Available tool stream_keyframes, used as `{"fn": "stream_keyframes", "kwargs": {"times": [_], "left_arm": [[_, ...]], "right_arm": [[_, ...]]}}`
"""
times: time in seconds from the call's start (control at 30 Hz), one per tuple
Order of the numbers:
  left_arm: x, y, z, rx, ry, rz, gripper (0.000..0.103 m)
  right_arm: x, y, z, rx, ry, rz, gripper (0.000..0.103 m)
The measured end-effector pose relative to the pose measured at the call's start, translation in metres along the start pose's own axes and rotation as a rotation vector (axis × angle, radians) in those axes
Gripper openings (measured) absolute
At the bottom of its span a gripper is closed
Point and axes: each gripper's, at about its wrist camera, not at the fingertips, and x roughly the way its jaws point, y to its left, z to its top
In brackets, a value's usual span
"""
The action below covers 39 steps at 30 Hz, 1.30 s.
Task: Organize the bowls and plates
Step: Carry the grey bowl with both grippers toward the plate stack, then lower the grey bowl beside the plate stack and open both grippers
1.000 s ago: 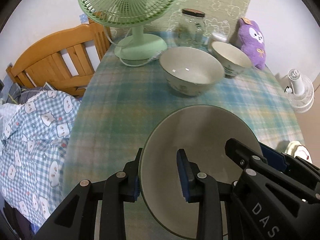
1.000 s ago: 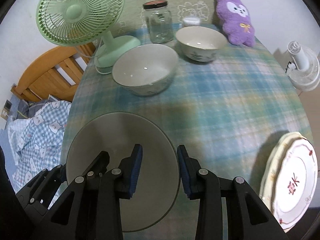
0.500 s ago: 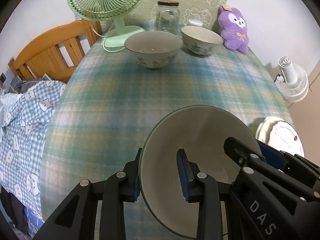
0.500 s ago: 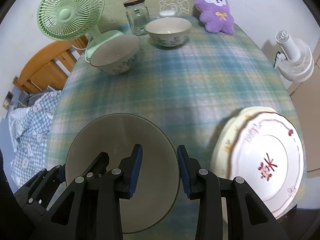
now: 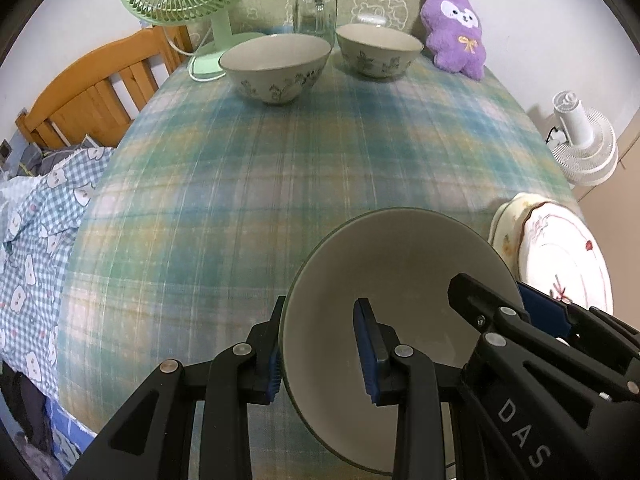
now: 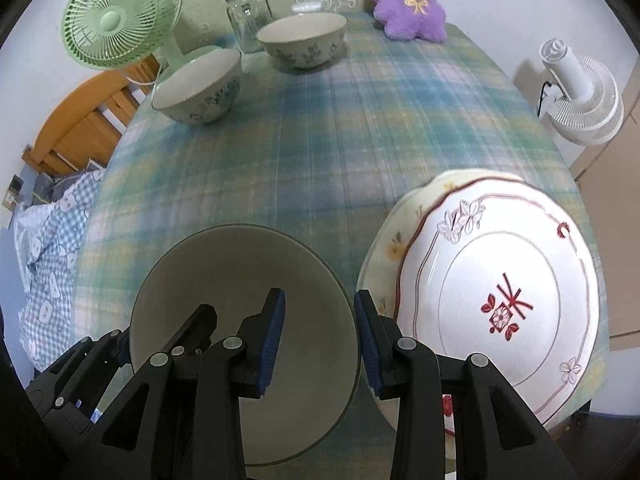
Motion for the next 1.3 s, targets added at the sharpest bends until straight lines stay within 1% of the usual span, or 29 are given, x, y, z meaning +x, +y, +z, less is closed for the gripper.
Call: {"fn": "stream_keyframes", "kwargs": {"times": [0.1,0.27,0.33,0.37,0.4,0.43,0.47,0.53,0.93,1.1,1.17,1.3], "left_arm": [[-0.001,0.000,-0.001,-0.004,-0.016,0.013,0.034],[0.002,0.001,0.002,-0.006,-0.005,0.042,0.041],[0.003,0.002,0.002,-0.008,0.002,0.055,0.051],[0.003,0.003,0.002,-0.012,0.004,0.058,0.054],[0.002,0.005,0.002,-0.018,0.005,0.055,0.060],[0.001,0.005,0.002,-0.024,0.003,0.049,0.066],[0.000,0.006,0.002,-0.026,-0.002,0.047,0.067],[-0.004,0.004,0.002,-0.018,-0.016,0.055,0.069],[-0.016,0.002,0.004,-0.023,-0.040,0.088,0.071],[-0.030,0.002,0.007,-0.032,-0.067,0.093,0.071],[-0.039,0.002,0.011,-0.035,-0.085,0.095,0.072],[-0.061,0.004,0.021,-0.043,-0.143,0.111,0.080]], "right_arm": [[-0.001,0.002,0.000,-0.016,-0.018,0.001,0.040],[0.001,0.003,0.004,-0.044,-0.016,-0.022,0.040],[0.001,0.004,0.004,-0.065,-0.022,-0.033,0.040],[0.001,0.004,0.005,-0.073,-0.025,-0.037,0.044],[0.001,0.003,0.006,-0.075,-0.026,-0.034,0.051],[0.001,0.002,0.006,-0.072,-0.026,-0.024,0.067],[-0.001,0.001,0.006,-0.067,-0.034,0.001,0.074],[-0.005,0.002,0.005,-0.076,-0.053,-0.011,0.076],[-0.015,0.005,0.007,-0.099,-0.068,-0.005,0.076],[-0.032,0.004,0.009,-0.110,-0.102,-0.013,0.076],[-0.043,0.004,0.013,-0.116,-0.122,-0.019,0.076],[-0.064,0.005,0.023,-0.118,-0.168,-0.011,0.076]]}}
